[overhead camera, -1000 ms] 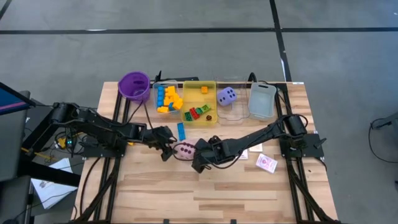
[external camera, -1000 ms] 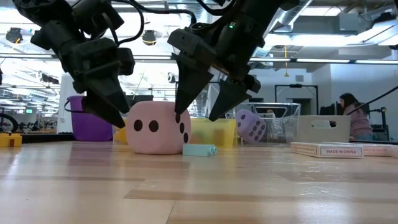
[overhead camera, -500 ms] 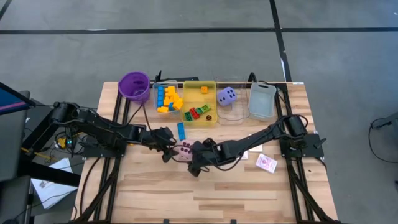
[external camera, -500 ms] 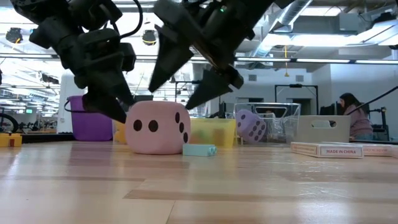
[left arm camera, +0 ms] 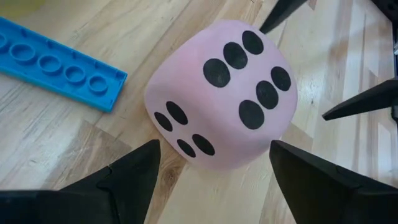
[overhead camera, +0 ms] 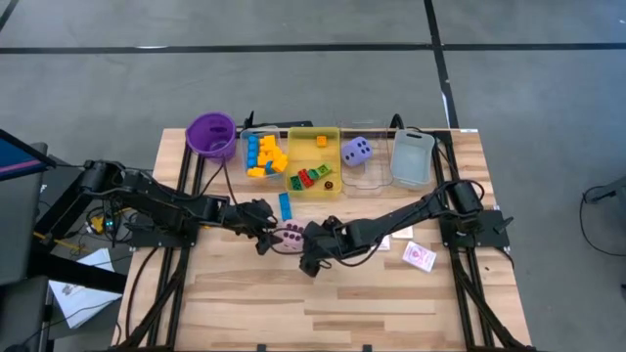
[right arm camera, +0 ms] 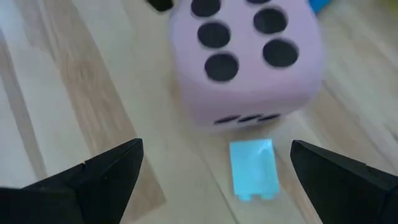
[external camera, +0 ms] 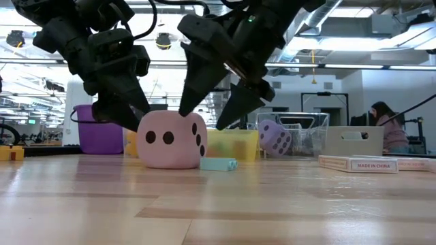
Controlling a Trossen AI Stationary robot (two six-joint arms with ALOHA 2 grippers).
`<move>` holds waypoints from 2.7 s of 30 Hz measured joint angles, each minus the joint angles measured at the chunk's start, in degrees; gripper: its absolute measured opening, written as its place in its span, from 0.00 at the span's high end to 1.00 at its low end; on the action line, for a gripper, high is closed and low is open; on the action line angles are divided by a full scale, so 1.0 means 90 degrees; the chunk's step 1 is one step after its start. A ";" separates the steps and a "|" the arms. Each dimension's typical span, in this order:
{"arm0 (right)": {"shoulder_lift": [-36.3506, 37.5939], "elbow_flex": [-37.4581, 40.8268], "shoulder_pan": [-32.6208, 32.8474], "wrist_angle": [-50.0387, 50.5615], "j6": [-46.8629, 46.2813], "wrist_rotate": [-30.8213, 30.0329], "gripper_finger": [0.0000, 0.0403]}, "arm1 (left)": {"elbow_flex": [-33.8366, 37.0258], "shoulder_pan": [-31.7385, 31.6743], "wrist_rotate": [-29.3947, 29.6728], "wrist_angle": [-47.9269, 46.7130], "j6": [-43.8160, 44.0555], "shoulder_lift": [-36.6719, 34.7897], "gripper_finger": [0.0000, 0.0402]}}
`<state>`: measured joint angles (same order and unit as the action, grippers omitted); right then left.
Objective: Pick & Place Toys
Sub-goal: Put the pink dice into the right transparent bin
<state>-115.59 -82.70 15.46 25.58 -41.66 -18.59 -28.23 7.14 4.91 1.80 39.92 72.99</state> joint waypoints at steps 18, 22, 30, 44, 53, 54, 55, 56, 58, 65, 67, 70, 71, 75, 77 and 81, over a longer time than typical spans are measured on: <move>-0.0002 0.0000 -0.0220 0.0095 0.0800 -0.0271 0.01 | 0.0000 0.0000 -0.0001 -0.0005 -0.0019 0.0000 0.26; -0.0004 0.0000 -0.0287 -0.0175 0.0800 -0.0275 0.01 | 0.0000 -0.0002 -0.0002 -0.0005 -0.0019 0.0000 0.26; -0.0005 0.0000 -0.0284 -0.0927 0.0859 -0.0276 0.01 | 0.0000 -0.0002 -0.0002 -0.0005 -0.0021 0.0000 0.26; -0.0007 0.0000 -0.0362 -0.0923 0.1014 -0.0231 0.01 | 0.0000 -0.0002 -0.0002 -0.0005 -0.0022 0.0000 0.26; -0.0007 0.0000 -0.0447 -0.0862 0.1051 -0.0127 0.01 | 0.0000 -0.0016 0.0246 -0.0001 -0.0024 0.0000 0.26; -0.0007 0.0000 -0.0452 -0.0836 0.1107 -0.0139 0.01 | 0.0000 -0.0017 0.0245 -0.0002 -0.0024 0.0000 0.26; -0.0007 0.0000 -0.0471 -0.0796 0.1172 -0.0177 0.01 | 0.0000 -0.0015 0.0248 0.0000 -0.0024 0.0000 0.26; -0.0007 0.0000 -0.0491 -0.0765 0.1221 -0.0249 0.01 | 0.0000 -0.0015 0.0248 -0.0001 -0.0024 0.0000 0.26; -0.0007 0.0000 -0.0508 -0.0695 0.1311 -0.0329 0.01 | 0.0000 -0.0015 0.0254 -0.0002 -0.0022 0.0000 0.26; -0.0007 0.0000 -0.0607 -0.0677 0.1346 -0.0239 0.01 | 0.0000 -0.0015 0.0291 -0.0002 -0.0024 0.0000 0.26; -0.0007 0.0000 -0.0612 -0.0677 0.1346 -0.0135 0.01 | 0.0000 -0.0015 0.0311 -0.0002 -0.0022 0.0000 0.26; -0.0007 0.0000 -0.0619 -0.0677 0.1351 -0.0080 0.01 | 0.0000 -0.0015 0.0338 -0.0002 -0.0022 0.0000 0.26; -0.0007 0.0000 -0.0631 -0.0677 0.1358 -0.0073 0.01 | 0.0000 -0.0015 0.0340 -0.0002 -0.0022 0.0000 0.26; -0.0007 0.0000 -0.0721 -0.0659 0.1365 0.0369 0.01 | 0.0000 -0.0015 0.0340 -0.0002 -0.0022 0.0000 0.26; -0.0007 0.0000 -0.0777 -0.0660 0.1362 0.0641 0.01 | 0.0000 -0.0015 0.0360 -0.0001 -0.0022 0.0000 0.26; -0.0158 0.0007 -0.0829 -0.0646 0.1354 0.0789 0.01 | 0.0000 -0.0015 0.0422 0.0000 -0.0022 0.0000 0.26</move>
<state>-117.01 -82.64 8.00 19.76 -29.47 -11.49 -28.23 7.01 8.70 1.80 39.72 72.99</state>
